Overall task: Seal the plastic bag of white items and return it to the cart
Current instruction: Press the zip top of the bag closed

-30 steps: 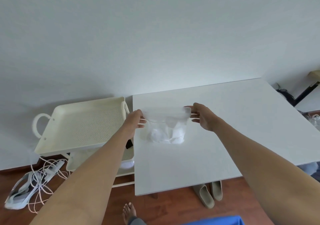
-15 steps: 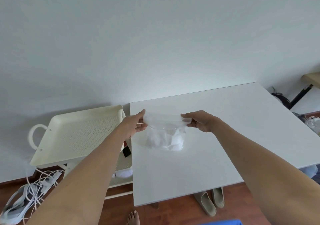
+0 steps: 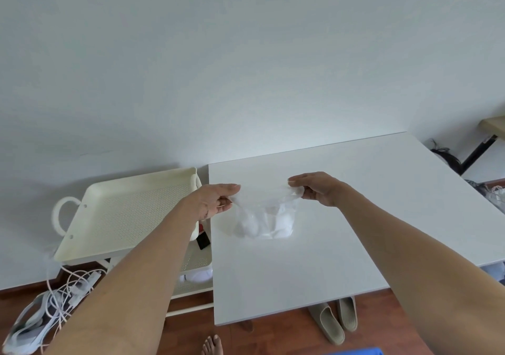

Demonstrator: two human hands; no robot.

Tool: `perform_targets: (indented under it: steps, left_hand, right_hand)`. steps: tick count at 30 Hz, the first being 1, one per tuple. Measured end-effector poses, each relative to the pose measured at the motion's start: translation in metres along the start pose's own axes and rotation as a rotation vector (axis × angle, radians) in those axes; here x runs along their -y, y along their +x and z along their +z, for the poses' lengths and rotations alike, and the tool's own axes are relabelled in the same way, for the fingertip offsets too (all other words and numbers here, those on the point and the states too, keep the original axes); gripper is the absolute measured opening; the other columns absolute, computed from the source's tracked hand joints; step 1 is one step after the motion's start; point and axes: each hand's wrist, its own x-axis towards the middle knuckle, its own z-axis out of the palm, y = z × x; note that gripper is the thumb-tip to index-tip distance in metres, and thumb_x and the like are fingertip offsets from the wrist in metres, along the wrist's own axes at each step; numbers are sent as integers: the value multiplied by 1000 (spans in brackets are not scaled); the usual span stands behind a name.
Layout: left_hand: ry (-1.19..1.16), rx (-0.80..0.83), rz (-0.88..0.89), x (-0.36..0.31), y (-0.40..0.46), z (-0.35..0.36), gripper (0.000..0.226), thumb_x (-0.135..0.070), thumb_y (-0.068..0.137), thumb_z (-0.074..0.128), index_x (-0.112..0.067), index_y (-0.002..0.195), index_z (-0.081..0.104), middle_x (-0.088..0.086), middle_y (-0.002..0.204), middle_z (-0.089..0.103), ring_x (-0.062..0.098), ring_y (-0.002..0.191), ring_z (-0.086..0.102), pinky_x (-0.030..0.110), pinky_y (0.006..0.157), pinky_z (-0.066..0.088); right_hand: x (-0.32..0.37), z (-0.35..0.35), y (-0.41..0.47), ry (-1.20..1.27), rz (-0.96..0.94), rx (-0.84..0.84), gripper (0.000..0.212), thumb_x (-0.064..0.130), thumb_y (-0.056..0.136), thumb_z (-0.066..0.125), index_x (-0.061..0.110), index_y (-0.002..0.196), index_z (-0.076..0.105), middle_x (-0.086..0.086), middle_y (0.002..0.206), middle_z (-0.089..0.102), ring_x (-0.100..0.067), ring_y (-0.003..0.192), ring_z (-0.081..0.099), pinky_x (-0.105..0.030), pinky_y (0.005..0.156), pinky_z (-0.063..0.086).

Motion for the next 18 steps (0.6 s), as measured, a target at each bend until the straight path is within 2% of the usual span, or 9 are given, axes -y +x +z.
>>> perform_targets:
  steps: [1,3,5,7,12,18]
  left_hand:
    - [2,-4,8,0,-1,0,33,-13,74,84,-10,104,72,0,90,61,15,85,51,29,87,54]
    - [-7,-19,29,1,-3,-1,36,-16,74,84,-9,107,71,0,88,62,15,84,53,29,84,55]
    - [-34,-31,54,1,-5,-3,29,-19,75,83,-11,100,70,1,83,65,15,81,61,29,79,54]
    - [-50,-26,74,0,-8,-7,27,-21,74,83,-13,94,67,0,77,68,14,74,69,28,75,54]
    - [-62,6,90,0,-13,-12,43,-18,61,84,-11,100,67,-2,77,75,11,68,73,28,72,55]
    - [-73,13,97,3,-13,-12,33,-15,74,82,-12,103,65,-1,86,74,13,76,74,29,76,54]
  right_hand:
    - [0,1,-2,0,-2,5,28,17,86,80,12,113,77,-6,117,74,-19,103,66,-34,105,52]
    - [-1,1,-7,13,3,35,28,24,87,79,14,113,76,-3,110,74,-16,95,65,-30,93,51]
    - [-2,0,-13,31,20,69,32,29,87,78,18,117,75,2,107,75,-13,89,63,-25,82,47]
    - [-4,-5,-17,43,32,110,36,29,89,77,20,124,74,6,108,76,-12,91,62,-24,80,45]
    - [-11,-15,-23,87,43,240,41,7,89,75,20,128,71,0,122,75,-14,104,68,-24,86,50]
    - [-14,-10,-25,153,-1,267,42,-5,89,71,13,126,69,-4,104,77,-11,90,74,-20,78,53]
